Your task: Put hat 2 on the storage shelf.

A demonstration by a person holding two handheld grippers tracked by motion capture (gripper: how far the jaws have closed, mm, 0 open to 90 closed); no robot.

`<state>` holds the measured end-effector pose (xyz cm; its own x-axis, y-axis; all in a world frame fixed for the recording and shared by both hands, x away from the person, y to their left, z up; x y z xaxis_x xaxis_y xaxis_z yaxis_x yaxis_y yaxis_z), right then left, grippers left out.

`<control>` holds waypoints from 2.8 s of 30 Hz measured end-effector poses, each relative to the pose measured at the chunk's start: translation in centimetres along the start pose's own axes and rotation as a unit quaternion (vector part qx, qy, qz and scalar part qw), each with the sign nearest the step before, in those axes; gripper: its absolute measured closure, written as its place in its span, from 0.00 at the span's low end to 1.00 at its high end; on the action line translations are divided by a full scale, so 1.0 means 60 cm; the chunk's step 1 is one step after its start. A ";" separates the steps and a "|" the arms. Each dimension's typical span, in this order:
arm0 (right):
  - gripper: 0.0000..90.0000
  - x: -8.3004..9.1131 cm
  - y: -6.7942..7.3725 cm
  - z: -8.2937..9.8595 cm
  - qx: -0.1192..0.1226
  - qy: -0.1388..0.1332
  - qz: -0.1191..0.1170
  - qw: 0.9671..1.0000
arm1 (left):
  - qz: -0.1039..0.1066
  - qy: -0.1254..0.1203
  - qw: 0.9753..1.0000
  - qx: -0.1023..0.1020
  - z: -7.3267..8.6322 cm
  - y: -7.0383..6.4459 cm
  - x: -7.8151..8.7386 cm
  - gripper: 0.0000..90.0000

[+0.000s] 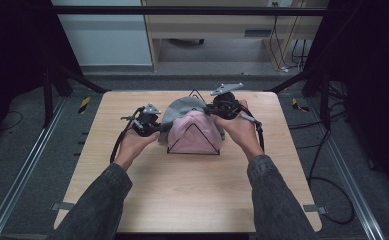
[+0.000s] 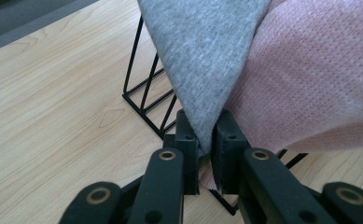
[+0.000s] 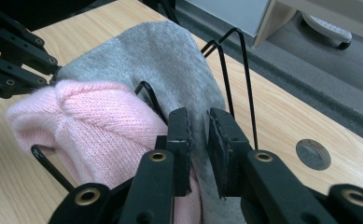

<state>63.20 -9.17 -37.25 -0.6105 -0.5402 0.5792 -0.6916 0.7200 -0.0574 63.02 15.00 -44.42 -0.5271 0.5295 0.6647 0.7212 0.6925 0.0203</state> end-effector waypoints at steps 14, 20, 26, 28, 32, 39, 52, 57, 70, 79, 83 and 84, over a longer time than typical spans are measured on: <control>0.83 0.009 -0.003 -0.005 -0.009 -0.013 0.008 1.000 | -0.005 -0.012 1.000 0.009 -0.003 0.001 0.021 0.82; 0.82 0.013 0.001 -0.007 -0.011 -0.021 0.005 1.000 | -0.013 -0.018 1.000 0.006 -0.006 0.001 0.036 0.80; 0.80 0.019 0.005 -0.014 -0.014 -0.031 0.005 0.999 | -0.020 -0.033 0.999 0.008 -0.013 0.001 0.051 0.76; 0.79 0.023 0.005 -0.017 -0.017 -0.037 0.005 0.999 | -0.023 -0.036 0.999 0.005 -0.015 -0.001 0.056 0.74; 0.75 0.028 0.005 -0.020 -0.023 -0.044 0.008 0.999 | -0.027 -0.044 0.999 0.000 -0.023 -0.008 0.069 0.68; 0.63 0.039 0.010 -0.024 -0.027 -0.054 0.017 0.998 | -0.032 -0.058 0.998 -0.003 -0.035 -0.025 0.089 0.51; 0.31 0.077 0.039 -0.050 -0.030 -0.085 0.031 0.995 | -0.002 -0.070 0.997 -0.007 -0.051 -0.075 0.128 0.14; 0.25 0.085 0.048 -0.055 -0.031 -0.093 0.033 0.995 | 0.001 -0.068 0.998 -0.013 -0.049 -0.088 0.133 0.11; 0.13 0.120 0.060 -0.026 -0.024 -0.103 0.045 0.993 | 0.008 -0.040 0.999 -0.029 -0.015 -0.109 0.156 0.06; 0.08 0.146 0.051 0.014 -0.022 -0.085 0.052 0.995 | 0.018 -0.025 0.999 -0.027 0.026 -0.109 0.168 0.05; 0.07 0.166 0.040 0.036 -0.030 -0.085 0.057 0.994 | 0.021 -0.017 0.999 -0.035 0.048 -0.110 0.167 0.04; 0.07 0.169 0.039 0.041 -0.032 -0.084 0.057 0.994 | 0.023 -0.014 0.999 -0.036 0.053 -0.110 0.167 0.04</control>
<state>54.45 -14.06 -33.51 -0.7426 -0.5148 0.4283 -0.5917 0.8040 -0.0594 51.55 17.28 -40.27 -0.5051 0.5736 0.6449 0.7746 0.6309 0.0455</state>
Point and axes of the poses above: each handheld gripper's, and its own axes: x roughly backward along the jaws, z roughly out of its underside, y roughly to its left, the point moved 4 cm from there along -x, roughly forward along the jaws, and after that the axes turned 1 degree about -z, right-handed, at the moved point
